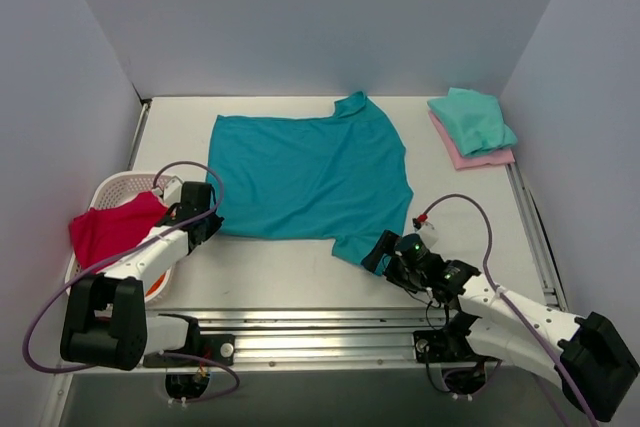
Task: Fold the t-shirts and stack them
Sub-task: Grap the side of the flattened tshirt closest away from the robot with both arms
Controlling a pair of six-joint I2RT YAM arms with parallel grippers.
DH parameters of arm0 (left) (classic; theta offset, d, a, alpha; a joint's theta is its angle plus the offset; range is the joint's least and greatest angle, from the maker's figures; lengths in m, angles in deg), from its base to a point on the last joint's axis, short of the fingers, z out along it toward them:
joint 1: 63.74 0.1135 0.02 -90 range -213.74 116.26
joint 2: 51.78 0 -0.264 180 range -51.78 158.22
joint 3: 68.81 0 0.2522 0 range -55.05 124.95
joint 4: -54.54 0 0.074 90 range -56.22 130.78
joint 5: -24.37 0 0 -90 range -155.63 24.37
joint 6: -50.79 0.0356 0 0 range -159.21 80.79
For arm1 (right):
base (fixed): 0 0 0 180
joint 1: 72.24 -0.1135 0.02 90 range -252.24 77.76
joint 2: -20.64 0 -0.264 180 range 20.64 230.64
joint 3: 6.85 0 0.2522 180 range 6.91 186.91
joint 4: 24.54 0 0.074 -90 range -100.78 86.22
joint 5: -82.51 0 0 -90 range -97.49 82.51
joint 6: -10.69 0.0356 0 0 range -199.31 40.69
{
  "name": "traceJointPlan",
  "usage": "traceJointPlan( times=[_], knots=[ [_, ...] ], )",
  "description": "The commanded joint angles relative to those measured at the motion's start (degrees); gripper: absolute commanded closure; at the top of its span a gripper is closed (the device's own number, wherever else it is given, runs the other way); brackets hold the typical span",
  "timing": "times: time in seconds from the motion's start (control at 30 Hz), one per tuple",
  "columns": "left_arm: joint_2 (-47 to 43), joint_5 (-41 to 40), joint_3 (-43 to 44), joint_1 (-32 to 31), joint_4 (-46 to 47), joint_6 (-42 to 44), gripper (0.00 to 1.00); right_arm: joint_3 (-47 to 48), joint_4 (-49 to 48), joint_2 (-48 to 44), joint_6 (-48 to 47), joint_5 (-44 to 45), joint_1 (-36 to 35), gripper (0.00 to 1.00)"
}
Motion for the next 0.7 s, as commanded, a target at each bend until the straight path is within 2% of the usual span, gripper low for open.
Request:
traceJointPlan(
  times=[0.0, 0.3, 0.4, 0.43, 0.47, 0.5, 0.6, 0.63, 0.67],
  knots=[
    [-1.99, 0.68, -0.83, 0.79, 2.46, 0.97, 0.86, -0.80, -2.51, 4.35, 2.71, 2.40, -2.40, 0.05],
    [-2.35, 0.68, -1.10, 1.32, 2.64, 1.32, 0.86, -0.63, -9.63, 11.91, 2.71, 2.67, -2.58, 0.07],
    [-2.08, 0.86, -1.18, 1.49, 2.90, 1.41, 0.86, -0.72, -10.43, 13.23, 2.45, 2.58, -2.67, 0.17],
    [-1.99, 0.86, -1.27, 1.50, 2.90, 1.41, 0.86, -0.72, -10.43, 13.23, 2.27, 2.49, -2.67, 0.31],
    [-1.91, 0.77, -1.19, 1.50, 2.90, 1.41, 0.86, -0.63, -10.08, 13.06, 2.09, 2.58, -2.67, 0.39],
    [-1.91, 0.77, -1.18, 1.50, 2.90, 1.41, 0.86, -0.54, -9.73, 12.54, 2.18, 2.67, -2.67, 0.55],
    [-1.91, 0.86, -1.36, 1.58, 2.90, 1.41, 0.86, -0.01, -7.01, 10.96, 2.01, 4.16, -2.75, 0.76],
    [-1.99, 0.86, -1.27, 1.58, 2.90, 1.41, 0.86, 0.25, -6.05, 9.64, 2.00, 4.68, -2.84, 0.86],
    [-2.08, 0.86, -1.27, 1.58, 2.99, 1.41, 0.86, 0.43, -4.30, 8.93, 1.92, 5.21, -2.84, 0.90]
  ],
)
